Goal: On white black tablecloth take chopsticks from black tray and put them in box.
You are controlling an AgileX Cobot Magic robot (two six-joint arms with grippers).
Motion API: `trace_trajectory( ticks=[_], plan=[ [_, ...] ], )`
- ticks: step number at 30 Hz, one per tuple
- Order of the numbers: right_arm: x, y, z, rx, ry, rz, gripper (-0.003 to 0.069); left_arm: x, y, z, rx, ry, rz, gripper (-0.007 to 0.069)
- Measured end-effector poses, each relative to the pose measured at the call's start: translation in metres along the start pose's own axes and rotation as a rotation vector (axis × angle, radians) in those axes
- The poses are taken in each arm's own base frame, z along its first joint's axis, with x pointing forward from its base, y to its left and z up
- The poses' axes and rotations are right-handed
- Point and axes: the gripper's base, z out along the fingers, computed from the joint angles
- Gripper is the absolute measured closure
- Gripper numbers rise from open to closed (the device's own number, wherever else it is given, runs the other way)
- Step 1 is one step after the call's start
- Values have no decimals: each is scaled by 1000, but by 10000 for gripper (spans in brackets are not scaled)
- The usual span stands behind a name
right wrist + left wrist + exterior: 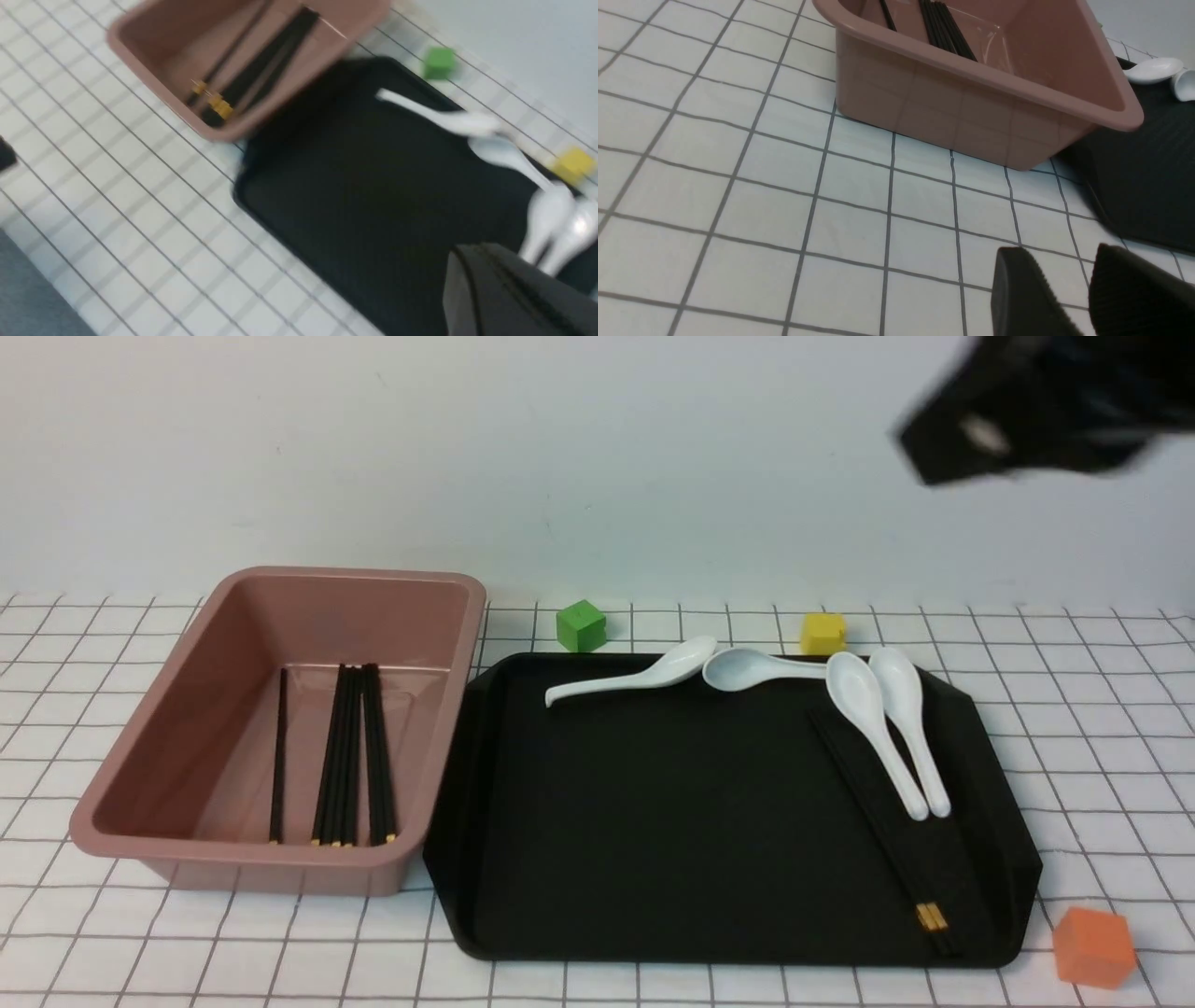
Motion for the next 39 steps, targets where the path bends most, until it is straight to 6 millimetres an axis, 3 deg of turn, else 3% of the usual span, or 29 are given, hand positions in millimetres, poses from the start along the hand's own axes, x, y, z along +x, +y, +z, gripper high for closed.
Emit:
trace_trajectory(
  ticks=[2,4,6,9,13,19,39],
  plan=[
    [34,-3,-19,29,-126,-4,667,0,0,0,0,0,0,386],
    [69,-4,-20,43,-222,-13,666,0,0,0,0,0,0,386],
    [117,-4,-10,40,-429,-25,664,0,0,0,0,0,0,386],
    [171,-2,0,11,-680,2,662,0,0,0,0,0,0,386],
    [212,-1,1,-32,-832,74,662,0,0,0,0,0,0,386],
    [230,-2,-6,-23,-842,72,657,0,0,0,0,0,0,386],
    [232,-2,-6,-20,-835,70,651,0,0,0,0,0,0,386]
  ],
)
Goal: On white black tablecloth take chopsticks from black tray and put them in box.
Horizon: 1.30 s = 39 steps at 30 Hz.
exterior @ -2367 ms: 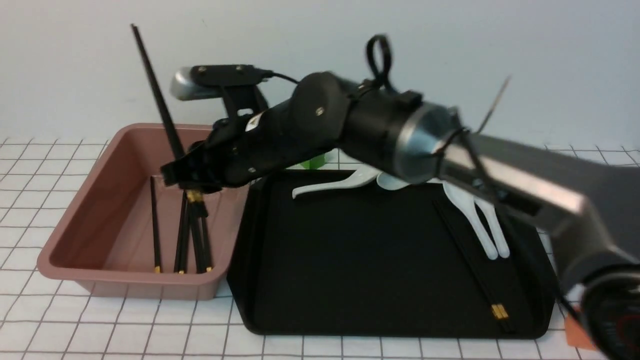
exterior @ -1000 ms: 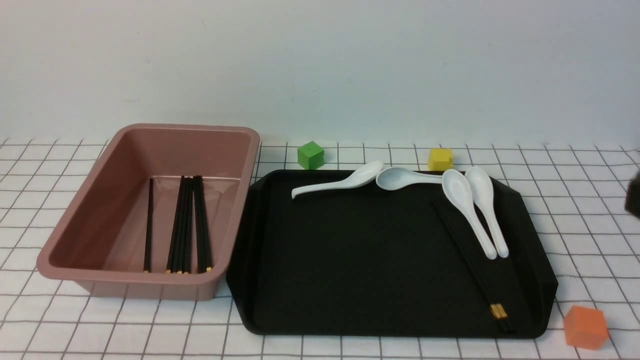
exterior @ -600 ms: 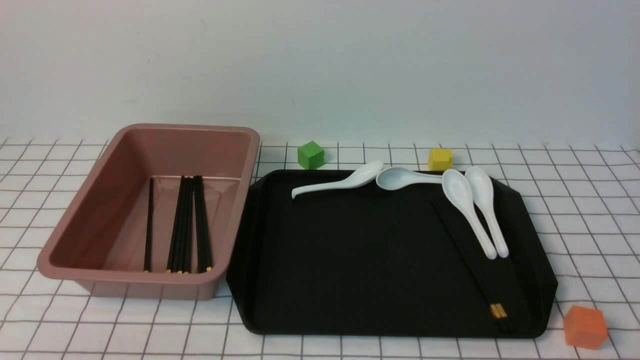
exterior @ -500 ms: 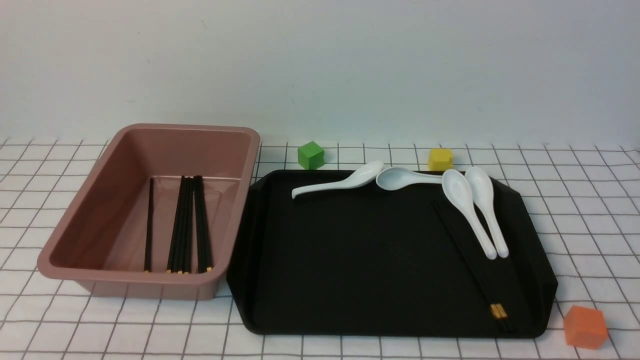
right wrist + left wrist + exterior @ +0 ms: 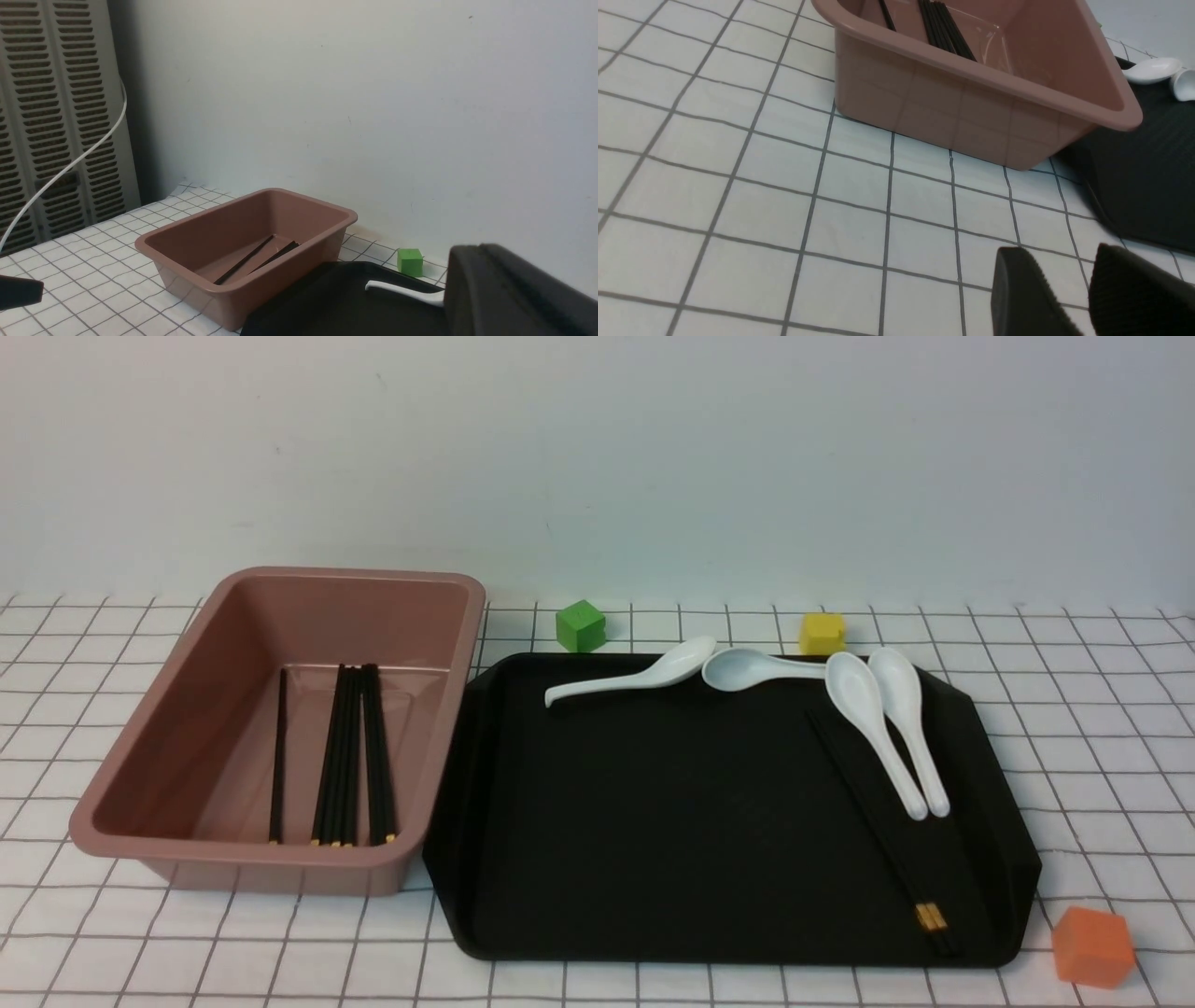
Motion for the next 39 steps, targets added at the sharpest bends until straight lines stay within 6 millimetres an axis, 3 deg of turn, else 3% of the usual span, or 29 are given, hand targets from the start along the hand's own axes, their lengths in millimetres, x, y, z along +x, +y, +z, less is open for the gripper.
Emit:
trace_trajectory(
  ticks=[12,19,20,28,39],
  plan=[
    [7,-1,2,4,41,-15,638,0,0,0,0,0,0,386],
    [52,-10,2,123,139,-60,629,0,0,0,0,0,-1,386],
    [68,-15,1,190,177,-60,627,0,0,0,0,0,-1,386],
    [116,-32,-11,449,257,-47,619,0,0,0,0,0,-1,386],
    [130,-38,-21,597,352,23,604,0,0,0,0,0,-1,386]
  ],
)
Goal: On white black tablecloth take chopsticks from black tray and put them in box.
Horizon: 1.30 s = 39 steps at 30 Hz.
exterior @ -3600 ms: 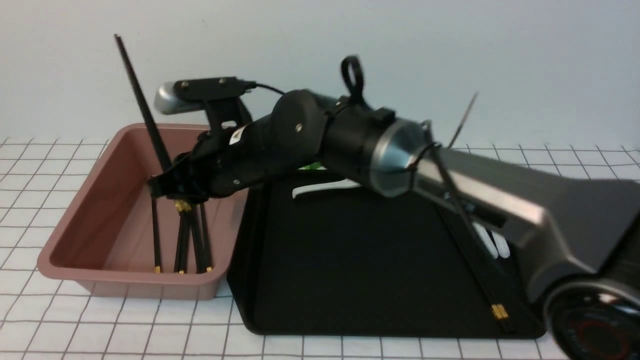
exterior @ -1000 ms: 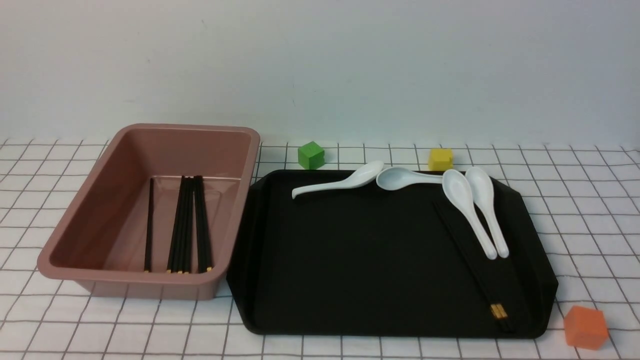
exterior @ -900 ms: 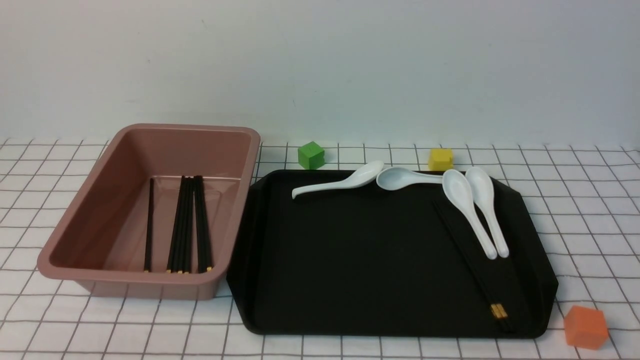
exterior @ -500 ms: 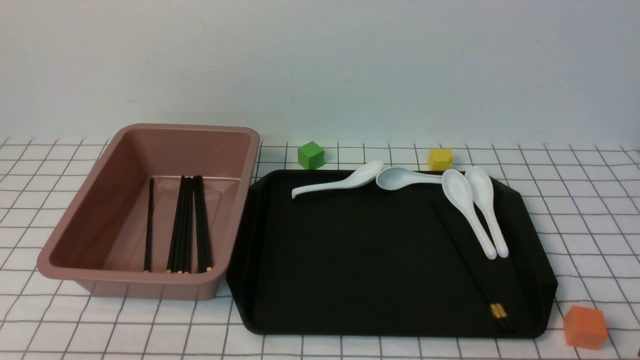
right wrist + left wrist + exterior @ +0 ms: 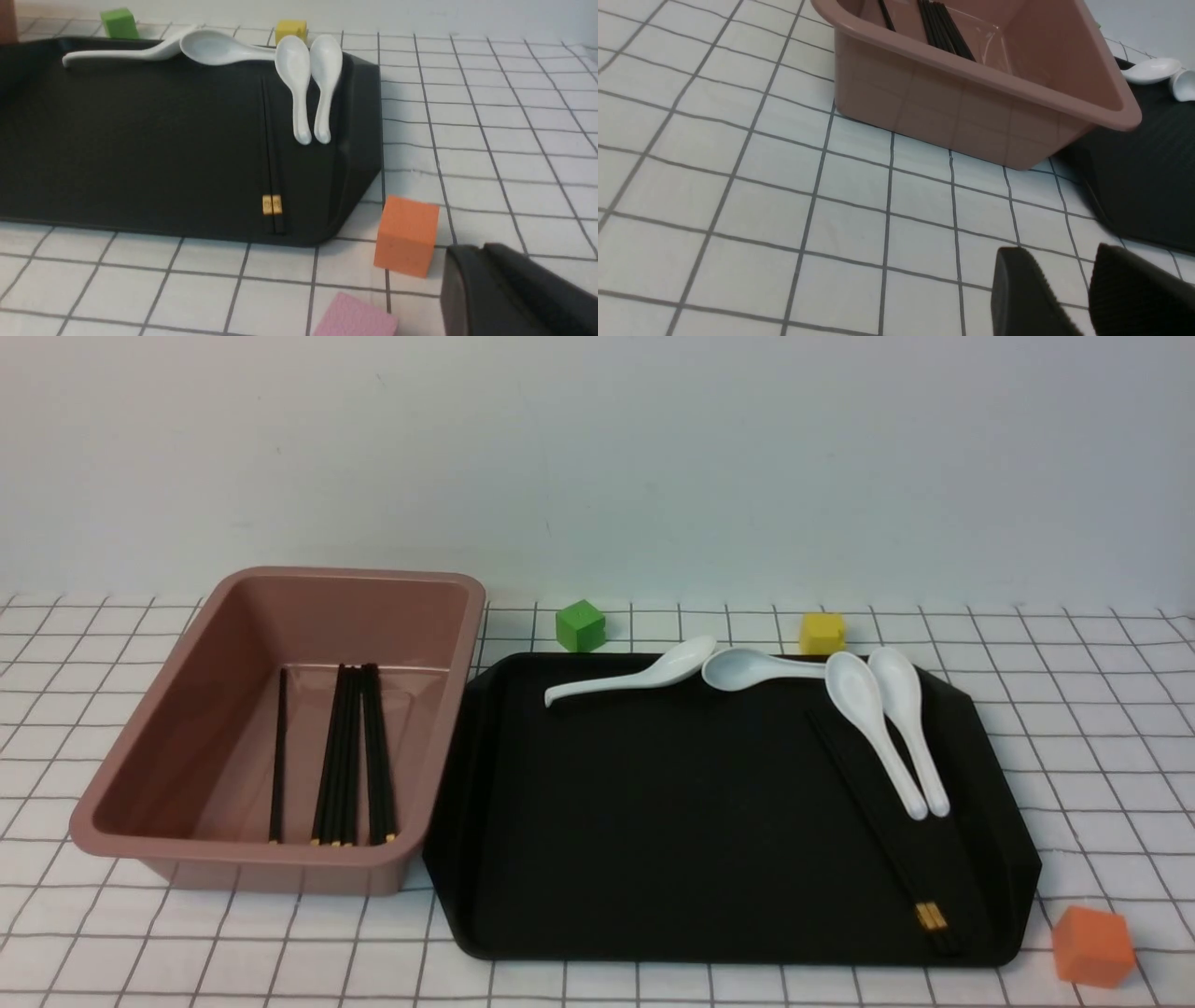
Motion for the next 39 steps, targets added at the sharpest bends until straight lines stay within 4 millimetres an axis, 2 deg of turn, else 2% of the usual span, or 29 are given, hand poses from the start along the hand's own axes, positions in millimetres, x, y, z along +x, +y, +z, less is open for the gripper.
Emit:
trace_trajectory(
  ticks=[39],
  plan=[
    [0,0,0,0,15,5,561,0,0,0,0,0,0,386]
  ],
)
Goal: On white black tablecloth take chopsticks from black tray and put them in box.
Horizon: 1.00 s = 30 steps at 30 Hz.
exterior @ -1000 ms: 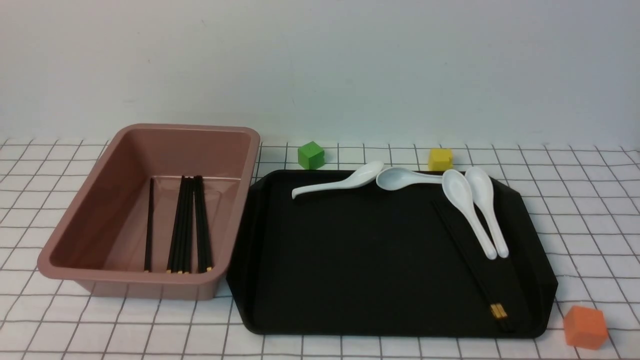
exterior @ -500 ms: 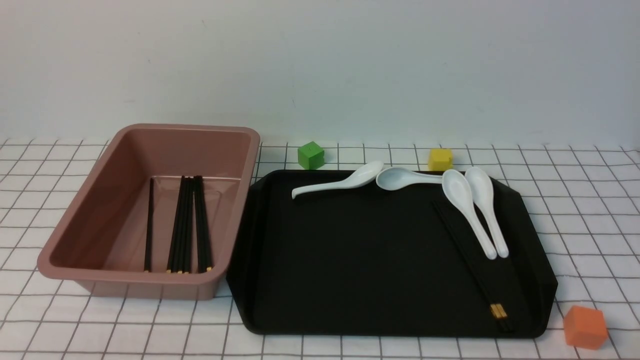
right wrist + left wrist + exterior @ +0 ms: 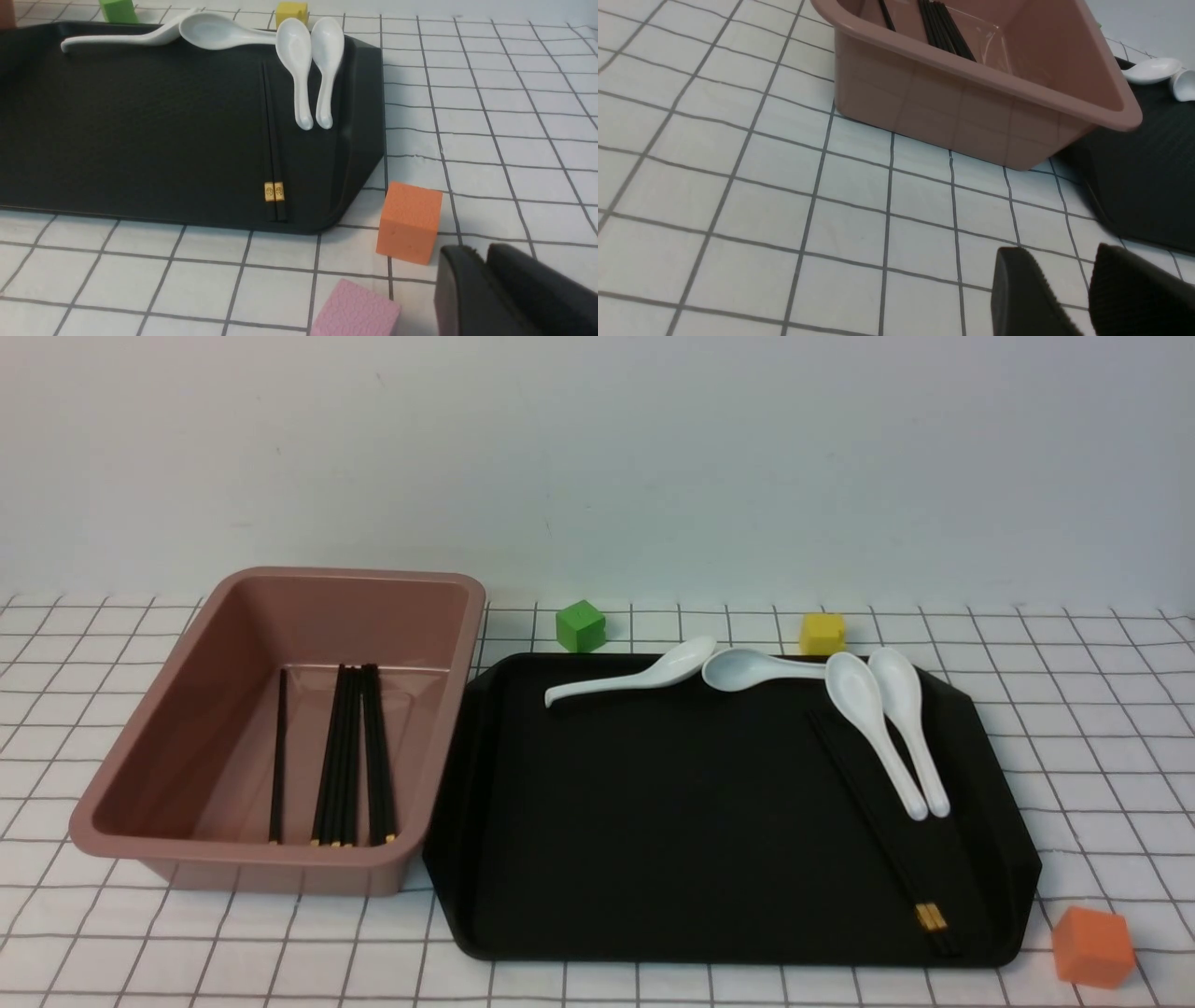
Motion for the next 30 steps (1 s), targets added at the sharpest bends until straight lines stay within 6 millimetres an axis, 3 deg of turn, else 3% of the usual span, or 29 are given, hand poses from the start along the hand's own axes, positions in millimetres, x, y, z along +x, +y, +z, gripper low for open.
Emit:
trace_trajectory(
  ticks=[30],
  plan=[
    [0,0,0,0,0,1,524,0,0,0,0,0,0,386]
  ],
)
